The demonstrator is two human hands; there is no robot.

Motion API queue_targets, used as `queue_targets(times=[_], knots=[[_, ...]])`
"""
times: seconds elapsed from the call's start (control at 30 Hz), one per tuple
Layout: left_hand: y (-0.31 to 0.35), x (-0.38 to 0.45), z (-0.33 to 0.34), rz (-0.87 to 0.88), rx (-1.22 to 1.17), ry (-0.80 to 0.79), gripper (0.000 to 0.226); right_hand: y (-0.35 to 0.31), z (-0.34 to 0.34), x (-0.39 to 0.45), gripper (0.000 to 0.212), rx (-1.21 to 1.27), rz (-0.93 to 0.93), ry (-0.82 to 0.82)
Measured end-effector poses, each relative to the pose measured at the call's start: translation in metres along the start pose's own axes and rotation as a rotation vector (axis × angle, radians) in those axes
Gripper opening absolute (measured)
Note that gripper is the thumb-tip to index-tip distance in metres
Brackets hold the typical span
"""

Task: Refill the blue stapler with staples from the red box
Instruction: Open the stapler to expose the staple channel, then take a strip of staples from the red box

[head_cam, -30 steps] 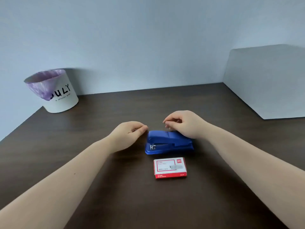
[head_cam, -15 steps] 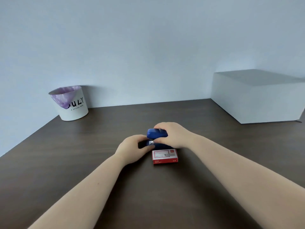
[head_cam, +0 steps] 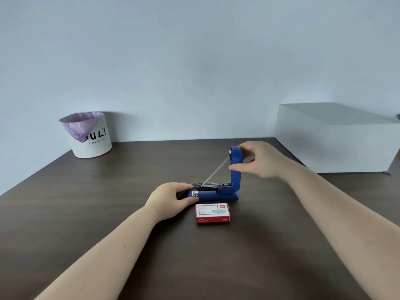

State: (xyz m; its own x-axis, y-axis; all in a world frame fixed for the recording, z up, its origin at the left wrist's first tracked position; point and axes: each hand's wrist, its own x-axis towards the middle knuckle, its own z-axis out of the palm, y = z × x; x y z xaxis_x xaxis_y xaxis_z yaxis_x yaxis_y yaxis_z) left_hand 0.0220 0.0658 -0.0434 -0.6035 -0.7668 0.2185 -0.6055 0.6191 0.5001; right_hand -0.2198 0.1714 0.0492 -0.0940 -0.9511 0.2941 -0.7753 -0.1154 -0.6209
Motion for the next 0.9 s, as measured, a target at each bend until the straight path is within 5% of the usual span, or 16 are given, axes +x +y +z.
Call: queue_targets(times=[0.2,0.43,0.77,0.9], knots=[[0.001,0.000,-0.001,0.011,0.013,-0.017,0.032,0.031,-0.018,-0.007,0.026,0.113,0.066,-0.048],[-0.002,0.002,0.000,0.007,0.025,-0.023,0.043,0.074,-0.017,-0.031,0.022,-0.117,0.172,-0.191],[-0.011,-0.001,-0.013,-0.037,-0.017,-0.023,0.037,0.079,0.011,-0.034,0.020,-0.087,0.120,-0.127],[-0.006,-0.007,-0.013,-0.025,-0.076,-0.010,0.061,0.079,0.013,-0.036,0.023,-0.061,0.141,-0.105]])
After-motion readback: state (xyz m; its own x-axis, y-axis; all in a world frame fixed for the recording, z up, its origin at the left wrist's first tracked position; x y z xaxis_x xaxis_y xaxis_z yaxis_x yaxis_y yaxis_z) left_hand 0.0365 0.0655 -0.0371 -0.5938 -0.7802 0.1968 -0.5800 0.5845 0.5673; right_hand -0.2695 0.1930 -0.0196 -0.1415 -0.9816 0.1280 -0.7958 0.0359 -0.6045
